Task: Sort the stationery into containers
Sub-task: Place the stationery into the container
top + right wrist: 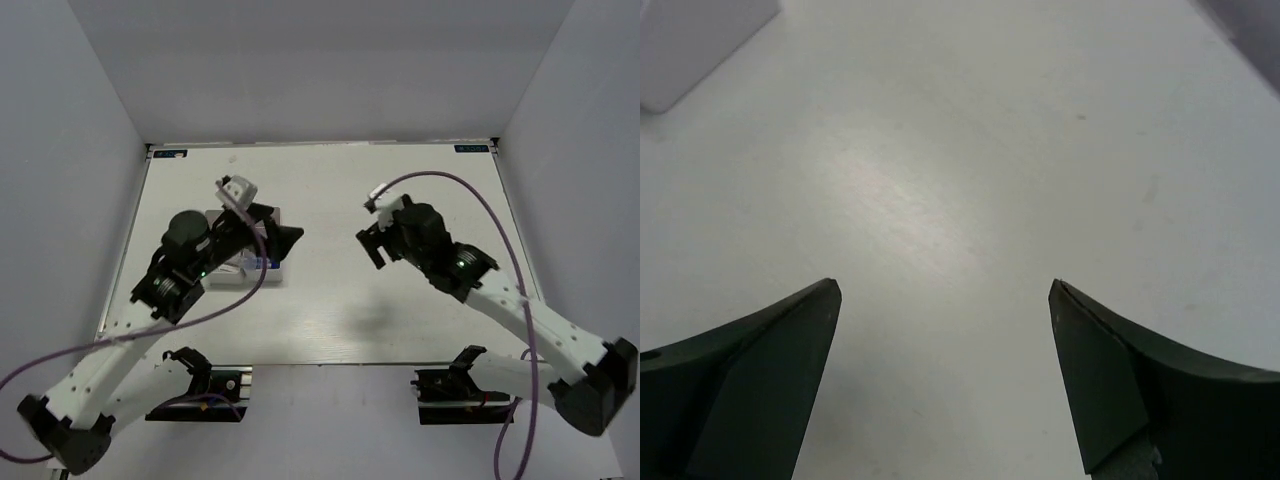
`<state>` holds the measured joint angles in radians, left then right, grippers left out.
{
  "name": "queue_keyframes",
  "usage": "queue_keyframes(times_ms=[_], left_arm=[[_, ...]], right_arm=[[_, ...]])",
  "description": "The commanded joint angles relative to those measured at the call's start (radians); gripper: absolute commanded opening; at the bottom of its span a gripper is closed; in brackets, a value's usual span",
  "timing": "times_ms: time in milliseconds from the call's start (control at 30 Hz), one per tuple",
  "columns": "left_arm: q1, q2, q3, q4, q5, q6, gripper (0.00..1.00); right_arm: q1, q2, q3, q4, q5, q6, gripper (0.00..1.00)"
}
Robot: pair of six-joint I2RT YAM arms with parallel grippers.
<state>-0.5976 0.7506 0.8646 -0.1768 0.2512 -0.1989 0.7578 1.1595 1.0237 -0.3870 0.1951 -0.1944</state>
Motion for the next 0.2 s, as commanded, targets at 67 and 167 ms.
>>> queue_keyframes(times_ms=[67,167], left_arm=[[-0.004,0.189,0.07,-0.058,-0.144,0.093,1.0],[0.009,0.19,0.002,0.005,-0.122,0.121,1.0]], right_arm=[[-0.005,-0.211,-0.186,0.281,0.274,-0.054,0.9],[-0.008,-0.234,-0.301,0.348,0.25,-0.057,0.9]])
